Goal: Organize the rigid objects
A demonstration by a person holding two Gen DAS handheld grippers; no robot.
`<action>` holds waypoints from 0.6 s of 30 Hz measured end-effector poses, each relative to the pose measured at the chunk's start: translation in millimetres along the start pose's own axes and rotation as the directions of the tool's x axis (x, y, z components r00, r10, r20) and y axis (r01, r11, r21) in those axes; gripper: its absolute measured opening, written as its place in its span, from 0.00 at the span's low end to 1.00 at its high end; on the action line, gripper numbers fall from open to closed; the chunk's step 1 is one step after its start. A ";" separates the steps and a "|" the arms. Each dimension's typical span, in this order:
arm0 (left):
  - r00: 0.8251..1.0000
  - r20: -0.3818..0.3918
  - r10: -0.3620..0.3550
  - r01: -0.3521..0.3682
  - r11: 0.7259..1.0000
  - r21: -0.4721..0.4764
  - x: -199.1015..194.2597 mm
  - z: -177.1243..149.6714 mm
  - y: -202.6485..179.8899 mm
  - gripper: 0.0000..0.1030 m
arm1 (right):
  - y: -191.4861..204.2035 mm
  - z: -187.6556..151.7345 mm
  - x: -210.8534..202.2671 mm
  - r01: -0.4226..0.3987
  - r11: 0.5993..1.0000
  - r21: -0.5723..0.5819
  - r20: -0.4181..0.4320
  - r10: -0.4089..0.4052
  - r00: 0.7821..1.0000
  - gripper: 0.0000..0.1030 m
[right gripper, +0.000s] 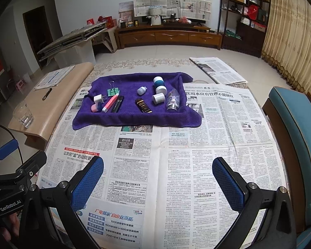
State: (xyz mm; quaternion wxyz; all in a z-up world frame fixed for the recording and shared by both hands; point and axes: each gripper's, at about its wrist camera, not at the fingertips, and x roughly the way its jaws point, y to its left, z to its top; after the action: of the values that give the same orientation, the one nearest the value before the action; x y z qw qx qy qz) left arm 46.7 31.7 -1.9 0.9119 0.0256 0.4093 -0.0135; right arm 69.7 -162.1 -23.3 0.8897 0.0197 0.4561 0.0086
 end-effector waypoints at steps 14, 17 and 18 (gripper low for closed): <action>1.000 -0.001 -0.003 0.003 1.000 -0.002 -0.5 -0.1 0.9 1.00 | -1.4 -0.2 -0.6 0.004 1.000 -0.001 0.005 -0.004 1.000 1.00; 1.000 0.001 -0.006 0.006 1.000 -0.002 -0.9 -0.2 -1.1 1.00 | -3.7 -0.3 0.2 0.005 1.000 0.003 0.002 -0.005 1.000 1.00; 1.000 0.001 -0.006 0.006 1.000 -0.002 -0.3 -0.5 -1.1 1.00 | -4.1 -0.5 0.2 0.005 1.000 0.003 0.002 -0.005 1.000 1.00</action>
State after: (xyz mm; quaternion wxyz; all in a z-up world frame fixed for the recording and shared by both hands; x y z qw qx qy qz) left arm 46.0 30.6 -2.1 0.9120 0.0234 0.4091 -0.0159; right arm 69.3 -166.2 -23.9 0.8902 0.0196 0.4551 0.0056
